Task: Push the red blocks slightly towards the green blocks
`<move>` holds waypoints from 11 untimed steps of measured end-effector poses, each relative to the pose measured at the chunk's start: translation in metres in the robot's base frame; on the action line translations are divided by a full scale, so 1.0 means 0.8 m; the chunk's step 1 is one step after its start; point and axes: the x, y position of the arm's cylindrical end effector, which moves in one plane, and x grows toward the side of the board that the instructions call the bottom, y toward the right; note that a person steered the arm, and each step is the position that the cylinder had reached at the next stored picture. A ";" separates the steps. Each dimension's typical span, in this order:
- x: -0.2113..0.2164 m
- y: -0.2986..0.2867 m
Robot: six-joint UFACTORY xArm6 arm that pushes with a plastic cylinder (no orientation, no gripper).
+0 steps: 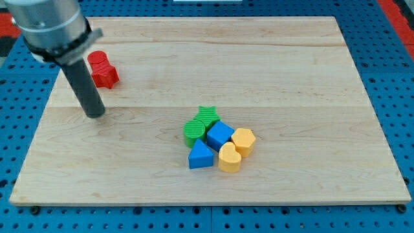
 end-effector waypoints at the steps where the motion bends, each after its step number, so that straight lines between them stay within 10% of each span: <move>1: -0.061 -0.043; 4: -0.183 -0.051; 11: -0.097 -0.027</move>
